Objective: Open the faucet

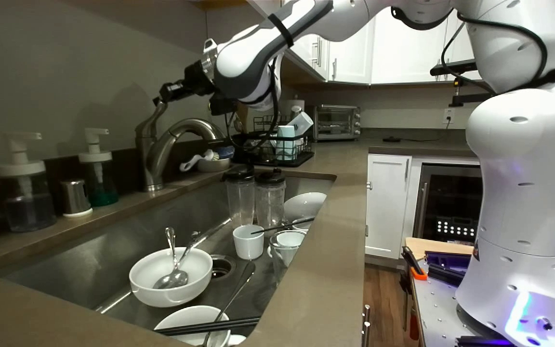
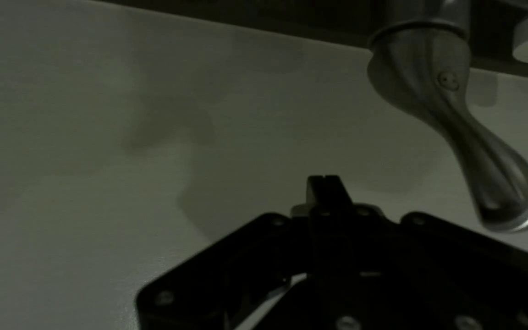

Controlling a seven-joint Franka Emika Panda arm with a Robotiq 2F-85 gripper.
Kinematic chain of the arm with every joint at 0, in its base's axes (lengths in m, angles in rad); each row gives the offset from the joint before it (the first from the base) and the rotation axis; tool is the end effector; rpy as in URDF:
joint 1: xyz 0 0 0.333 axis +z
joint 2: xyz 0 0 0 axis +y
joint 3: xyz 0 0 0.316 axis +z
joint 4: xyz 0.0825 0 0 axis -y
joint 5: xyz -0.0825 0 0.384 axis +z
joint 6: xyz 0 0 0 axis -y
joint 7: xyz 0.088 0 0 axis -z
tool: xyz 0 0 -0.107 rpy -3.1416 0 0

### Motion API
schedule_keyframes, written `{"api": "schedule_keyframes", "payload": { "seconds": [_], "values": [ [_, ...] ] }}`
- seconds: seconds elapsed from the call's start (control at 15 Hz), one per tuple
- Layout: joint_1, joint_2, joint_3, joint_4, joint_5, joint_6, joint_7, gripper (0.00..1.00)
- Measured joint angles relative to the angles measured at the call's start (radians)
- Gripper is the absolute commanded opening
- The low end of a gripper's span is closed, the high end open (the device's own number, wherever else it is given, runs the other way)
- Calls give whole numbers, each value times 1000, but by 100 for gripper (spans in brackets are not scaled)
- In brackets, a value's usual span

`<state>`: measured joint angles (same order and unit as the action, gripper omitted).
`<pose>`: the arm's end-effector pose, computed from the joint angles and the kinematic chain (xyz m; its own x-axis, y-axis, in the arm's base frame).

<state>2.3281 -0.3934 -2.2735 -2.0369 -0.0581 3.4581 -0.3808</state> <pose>0.6366 -0.0211 0.4570 0.3536 0.1653 0.9207 0.1990 -0.9750 0.0987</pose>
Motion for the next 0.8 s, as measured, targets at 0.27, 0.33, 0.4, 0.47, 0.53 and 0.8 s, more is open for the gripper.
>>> {"api": "schedule_keyframes", "payload": {
  "seconds": [0.27, 0.33, 0.4, 0.47, 0.53, 0.8],
  "values": [
    [21, 37, -47, -18, 37, 0, 0, 3],
    [22, 46, -52, -29, 43, 0, 0, 3],
    [22, 55, -55, -42, 46, 0, 0, 4],
    [22, 64, -57, -57, 48, 0, 0, 4],
    [22, 72, -57, -74, 49, 0, 0, 4],
    [17, 102, -44, -154, 49, 0, 6, 4]
  ]
}}
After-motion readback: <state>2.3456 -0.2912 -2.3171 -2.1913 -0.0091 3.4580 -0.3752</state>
